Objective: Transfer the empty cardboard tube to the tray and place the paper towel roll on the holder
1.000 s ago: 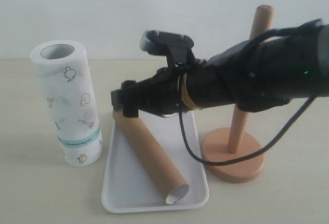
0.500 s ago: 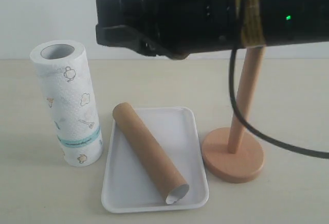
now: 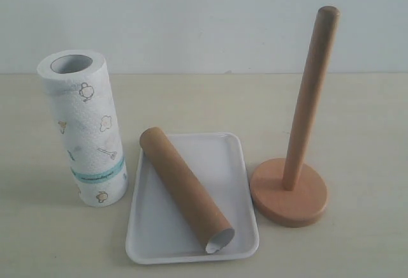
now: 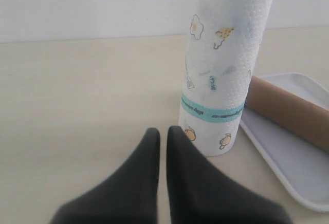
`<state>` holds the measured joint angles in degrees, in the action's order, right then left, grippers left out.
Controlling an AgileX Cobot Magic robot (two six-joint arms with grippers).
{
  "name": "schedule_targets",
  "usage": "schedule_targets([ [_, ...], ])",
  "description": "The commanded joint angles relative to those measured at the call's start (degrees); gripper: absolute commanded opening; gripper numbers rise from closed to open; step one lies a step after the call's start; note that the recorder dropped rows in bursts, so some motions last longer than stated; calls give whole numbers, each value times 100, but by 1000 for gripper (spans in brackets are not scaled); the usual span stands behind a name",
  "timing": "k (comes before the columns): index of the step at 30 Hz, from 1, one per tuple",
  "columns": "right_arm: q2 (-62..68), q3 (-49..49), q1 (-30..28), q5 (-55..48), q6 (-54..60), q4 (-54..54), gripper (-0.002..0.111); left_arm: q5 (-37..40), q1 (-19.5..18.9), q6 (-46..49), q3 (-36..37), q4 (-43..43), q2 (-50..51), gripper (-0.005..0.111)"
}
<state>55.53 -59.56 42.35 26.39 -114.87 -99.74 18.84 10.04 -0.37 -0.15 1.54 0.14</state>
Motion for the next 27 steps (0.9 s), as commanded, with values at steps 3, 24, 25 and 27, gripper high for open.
schedule_targets([
  [3, -463, 13, -14, 13, 43, -20, 0, -93, -16, 37, 15, 60, -14, 4],
  [24, -581, 13, -14, 13, 43, -20, 0, -93, -16, 37, 15, 60, -14, 4],
  [25, -581, 13, -14, 13, 43, -20, 0, -93, -16, 37, 15, 60, -14, 4],
  [27, -581, 13, -14, 13, 43, -20, 0, -93, -16, 37, 15, 60, -14, 4],
])
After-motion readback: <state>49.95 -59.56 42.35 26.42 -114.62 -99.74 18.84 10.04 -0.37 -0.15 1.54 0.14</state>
